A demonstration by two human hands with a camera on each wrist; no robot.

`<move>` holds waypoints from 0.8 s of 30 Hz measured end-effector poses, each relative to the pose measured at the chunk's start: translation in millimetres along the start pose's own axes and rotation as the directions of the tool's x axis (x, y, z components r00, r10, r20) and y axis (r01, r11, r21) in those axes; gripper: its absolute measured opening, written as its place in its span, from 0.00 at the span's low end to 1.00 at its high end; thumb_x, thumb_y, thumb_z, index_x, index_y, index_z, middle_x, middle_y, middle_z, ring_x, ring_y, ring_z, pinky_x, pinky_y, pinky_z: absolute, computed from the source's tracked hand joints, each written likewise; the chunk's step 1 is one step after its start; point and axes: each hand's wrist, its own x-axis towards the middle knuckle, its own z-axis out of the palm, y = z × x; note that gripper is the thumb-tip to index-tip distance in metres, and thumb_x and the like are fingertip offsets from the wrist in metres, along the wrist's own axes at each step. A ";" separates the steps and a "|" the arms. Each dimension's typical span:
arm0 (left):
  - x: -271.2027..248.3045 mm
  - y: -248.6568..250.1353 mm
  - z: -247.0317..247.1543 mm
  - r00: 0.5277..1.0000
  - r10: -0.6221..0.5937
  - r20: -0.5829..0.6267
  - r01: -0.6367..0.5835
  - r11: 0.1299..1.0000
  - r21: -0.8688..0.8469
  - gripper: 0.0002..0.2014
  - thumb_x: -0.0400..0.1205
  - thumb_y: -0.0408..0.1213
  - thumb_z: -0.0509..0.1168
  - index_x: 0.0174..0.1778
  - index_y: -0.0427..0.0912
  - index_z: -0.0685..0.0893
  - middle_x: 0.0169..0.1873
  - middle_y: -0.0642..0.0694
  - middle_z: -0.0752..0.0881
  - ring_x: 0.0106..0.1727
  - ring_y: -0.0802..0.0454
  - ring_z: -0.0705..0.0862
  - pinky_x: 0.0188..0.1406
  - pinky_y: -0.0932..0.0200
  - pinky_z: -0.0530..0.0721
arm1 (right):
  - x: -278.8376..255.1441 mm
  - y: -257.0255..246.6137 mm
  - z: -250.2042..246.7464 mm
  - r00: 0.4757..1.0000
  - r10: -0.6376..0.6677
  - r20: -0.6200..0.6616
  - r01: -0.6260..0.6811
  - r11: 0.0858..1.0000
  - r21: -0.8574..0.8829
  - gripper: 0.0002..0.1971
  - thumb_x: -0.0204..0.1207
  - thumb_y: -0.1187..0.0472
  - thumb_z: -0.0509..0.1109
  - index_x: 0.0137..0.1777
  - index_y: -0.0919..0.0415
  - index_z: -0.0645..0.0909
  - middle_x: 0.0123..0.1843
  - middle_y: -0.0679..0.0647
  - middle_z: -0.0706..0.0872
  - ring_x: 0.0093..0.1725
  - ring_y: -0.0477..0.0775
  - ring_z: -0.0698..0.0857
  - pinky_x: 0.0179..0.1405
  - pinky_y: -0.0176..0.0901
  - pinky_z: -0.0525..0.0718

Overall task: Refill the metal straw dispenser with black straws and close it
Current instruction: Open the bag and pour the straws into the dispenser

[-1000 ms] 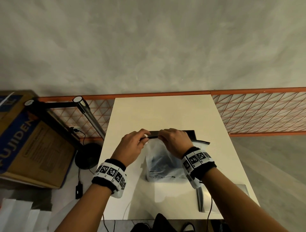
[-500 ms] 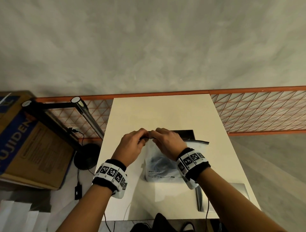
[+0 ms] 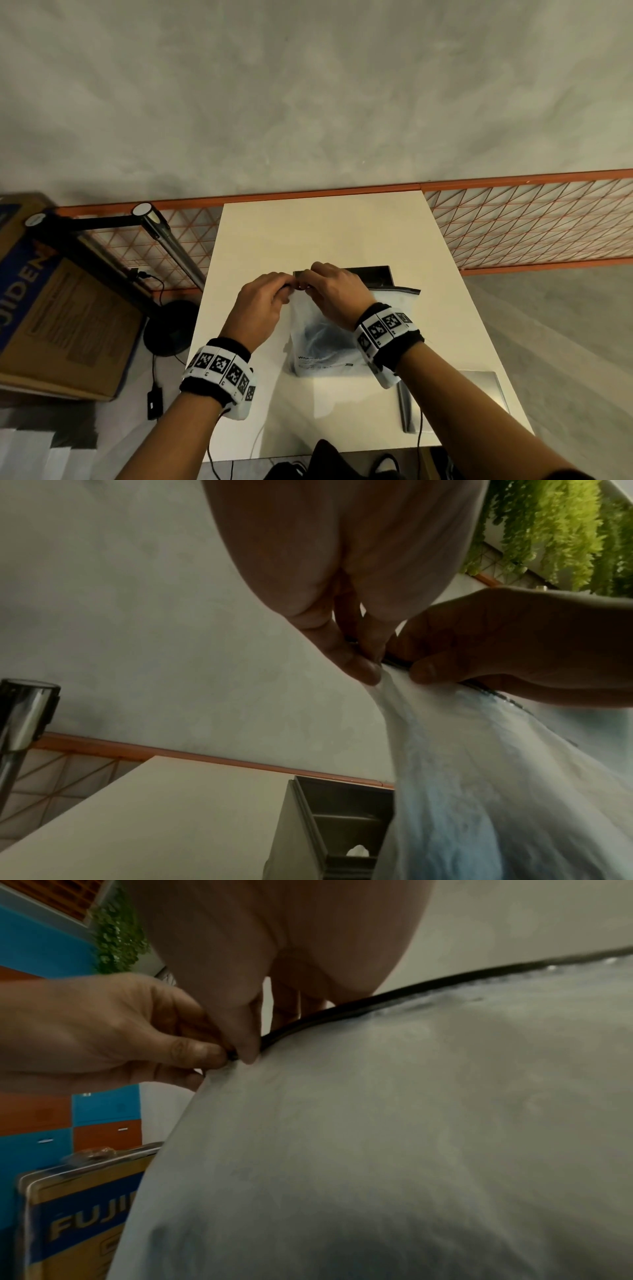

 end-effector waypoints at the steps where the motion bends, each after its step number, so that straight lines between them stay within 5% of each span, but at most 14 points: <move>1: -0.3 0.7 0.2 1.000 0.015 -0.009 -0.015 1.000 -0.003 0.12 0.86 0.22 0.66 0.58 0.42 0.90 0.48 0.52 0.89 0.41 0.57 0.88 0.48 0.57 0.88 | 0.4 0.1 -0.2 1.000 0.004 0.004 -0.004 1.000 -0.001 0.07 0.79 0.59 0.69 0.55 0.55 0.81 0.46 0.52 0.82 0.42 0.58 0.83 0.32 0.52 0.84; 12: -0.3 -16.1 -11.8 0.998 -0.035 -0.060 0.037 0.999 0.027 0.17 0.83 0.16 0.66 0.53 0.42 0.93 0.46 0.52 0.88 0.43 0.62 0.87 0.46 0.78 0.80 | -27.5 44.5 -18.8 0.992 0.125 0.001 -0.124 0.989 -0.085 0.08 0.78 0.54 0.71 0.45 0.57 0.87 0.43 0.52 0.84 0.39 0.61 0.86 0.33 0.50 0.83; 19: 2.4 -17.2 -9.9 0.997 -0.052 -0.064 0.056 0.997 0.057 0.18 0.83 0.17 0.66 0.52 0.44 0.92 0.45 0.54 0.88 0.41 0.55 0.88 0.48 0.54 0.89 | -61.0 77.4 -39.3 0.959 0.280 0.031 -0.275 0.954 -0.123 0.13 0.81 0.47 0.66 0.46 0.53 0.87 0.48 0.47 0.85 0.47 0.56 0.86 0.39 0.48 0.83; 24: 6.8 -11.0 -8.0 0.994 -0.049 -0.096 0.058 0.994 0.088 0.16 0.82 0.19 0.67 0.51 0.44 0.93 0.46 0.52 0.89 0.45 0.51 0.88 0.51 0.47 0.89 | -74.5 86.7 -49.2 0.929 0.369 -0.007 -0.368 0.924 -0.108 0.16 0.80 0.42 0.66 0.41 0.51 0.87 0.42 0.42 0.83 0.40 0.55 0.85 0.35 0.43 0.78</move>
